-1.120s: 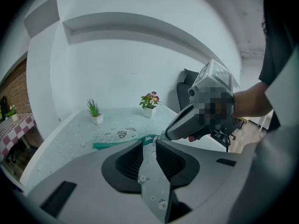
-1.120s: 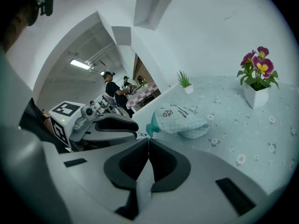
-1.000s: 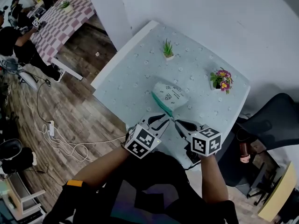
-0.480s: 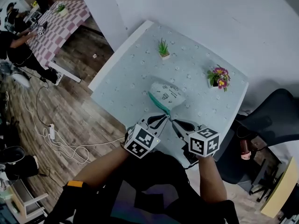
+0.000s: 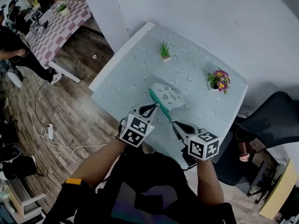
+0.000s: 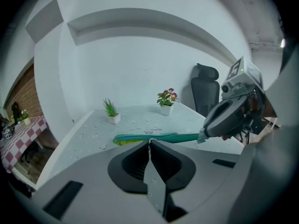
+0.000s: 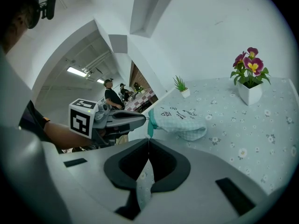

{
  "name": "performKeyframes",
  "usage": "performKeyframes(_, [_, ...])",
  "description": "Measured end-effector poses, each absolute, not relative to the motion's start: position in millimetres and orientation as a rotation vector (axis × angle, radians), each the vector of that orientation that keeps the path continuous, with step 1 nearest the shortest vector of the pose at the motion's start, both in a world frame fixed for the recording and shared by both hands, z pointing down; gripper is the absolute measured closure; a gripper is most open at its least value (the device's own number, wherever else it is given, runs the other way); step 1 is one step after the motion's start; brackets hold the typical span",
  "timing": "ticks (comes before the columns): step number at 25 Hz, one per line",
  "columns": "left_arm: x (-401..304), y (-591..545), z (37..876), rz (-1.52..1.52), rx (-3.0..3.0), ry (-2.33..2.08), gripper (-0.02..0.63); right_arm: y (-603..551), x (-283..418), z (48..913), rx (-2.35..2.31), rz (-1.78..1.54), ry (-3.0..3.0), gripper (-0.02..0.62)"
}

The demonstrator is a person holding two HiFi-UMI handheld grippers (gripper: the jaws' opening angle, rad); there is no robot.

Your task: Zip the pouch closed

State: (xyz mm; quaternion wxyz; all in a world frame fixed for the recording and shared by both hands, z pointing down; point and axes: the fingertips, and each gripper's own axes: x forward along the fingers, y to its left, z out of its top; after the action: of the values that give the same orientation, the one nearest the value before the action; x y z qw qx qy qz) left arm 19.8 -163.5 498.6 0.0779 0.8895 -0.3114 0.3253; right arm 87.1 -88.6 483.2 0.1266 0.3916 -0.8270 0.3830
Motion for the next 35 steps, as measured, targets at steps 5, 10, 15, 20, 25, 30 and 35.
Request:
performKeyframes(5, [-2, -192, 505, 1.025, 2.633, -1.002, 0.588, -87, 86, 486, 1.159, 1.122, -2.390, 0.575])
performKeyframes(10, [-22, -220, 511, 1.059, 2.589, -1.065, 0.588, -87, 84, 487, 1.179, 1.123, -2.368, 0.575])
performKeyframes(15, [-22, -227, 518, 1.055, 2.577, -1.054, 0.583, -87, 79, 492, 1.195, 1.101, -2.335, 0.575])
performKeyframes(20, [-30, -222, 526, 0.989, 2.511, -1.051, 0.584, -88, 73, 505, 1.219, 1.050, -2.258, 0.574])
performKeyframes(25, [-36, -210, 530, 0.889, 2.426, -1.041, 0.583, -90, 68, 514, 1.224, 1.021, -2.220, 0.572])
performKeyframes(30, [-37, -197, 498, 0.729, 2.429, -1.076, 0.583, -103, 70, 494, 1.295, 0.887, -2.233, 0.515])
performKeyframes(35, [-29, -184, 438, 0.557, 2.501, -1.151, 0.584, -123, 75, 445, 1.431, 0.626, -2.271, 0.537])
